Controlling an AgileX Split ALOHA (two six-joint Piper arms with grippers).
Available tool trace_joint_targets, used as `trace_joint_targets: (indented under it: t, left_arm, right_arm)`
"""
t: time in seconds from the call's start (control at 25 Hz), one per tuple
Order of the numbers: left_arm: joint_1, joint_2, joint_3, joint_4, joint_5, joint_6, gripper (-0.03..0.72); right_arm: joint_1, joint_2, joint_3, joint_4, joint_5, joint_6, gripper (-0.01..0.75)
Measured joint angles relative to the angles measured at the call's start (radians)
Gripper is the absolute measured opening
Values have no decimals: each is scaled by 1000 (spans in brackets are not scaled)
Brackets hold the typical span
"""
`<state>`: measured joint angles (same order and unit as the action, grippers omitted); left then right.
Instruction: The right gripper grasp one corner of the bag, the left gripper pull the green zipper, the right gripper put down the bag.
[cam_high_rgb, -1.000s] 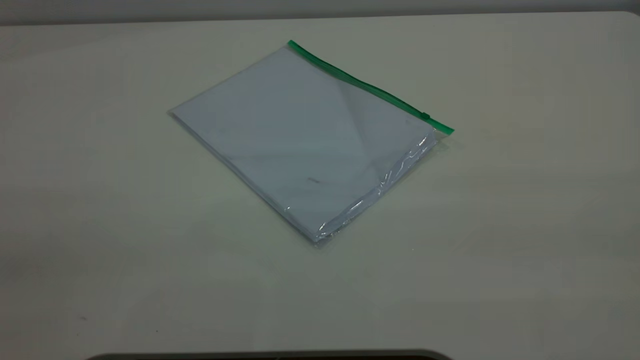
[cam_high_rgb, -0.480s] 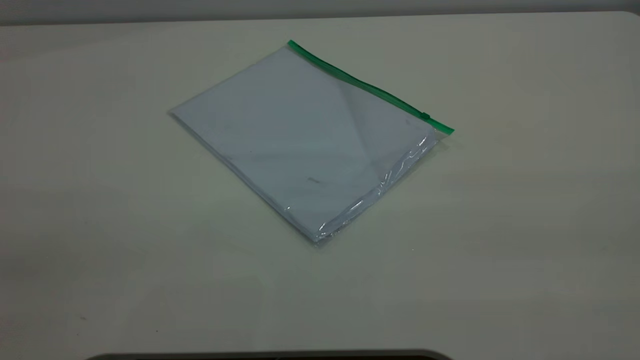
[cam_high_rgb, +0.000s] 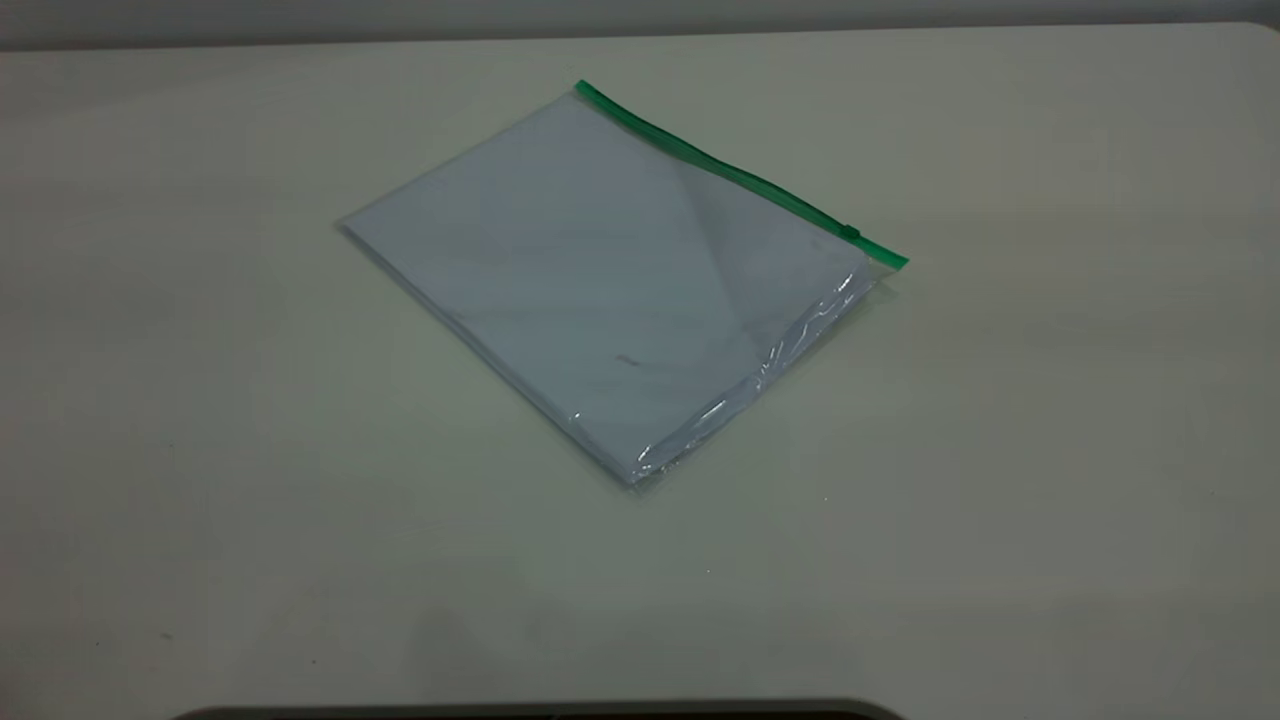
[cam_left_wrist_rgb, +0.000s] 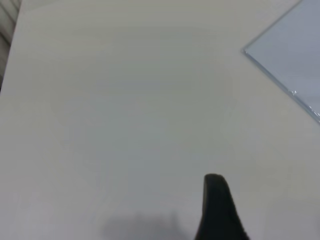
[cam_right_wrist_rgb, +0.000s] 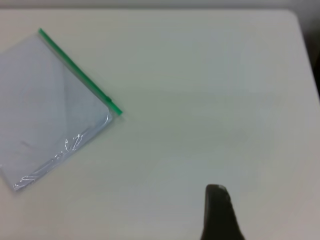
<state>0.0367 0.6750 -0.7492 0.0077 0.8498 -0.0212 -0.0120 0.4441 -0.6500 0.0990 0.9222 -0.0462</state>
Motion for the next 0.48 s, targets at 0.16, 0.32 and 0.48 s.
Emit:
trace_joint_targets:
  t: [0.16, 0.32, 0.48]
  left_arm:
    - [0, 284, -111, -1, -121, 2, 551]
    - [0, 552, -232, 0, -241, 3, 551]
    - [0, 791, -374, 1, -287, 21, 551]
  right_arm:
    - [0, 247, -9, 43, -125, -1, 524]
    - [0, 483, -9, 123, -263, -69, 524]
    - [0, 679, -9, 184, -372, -197, 524]
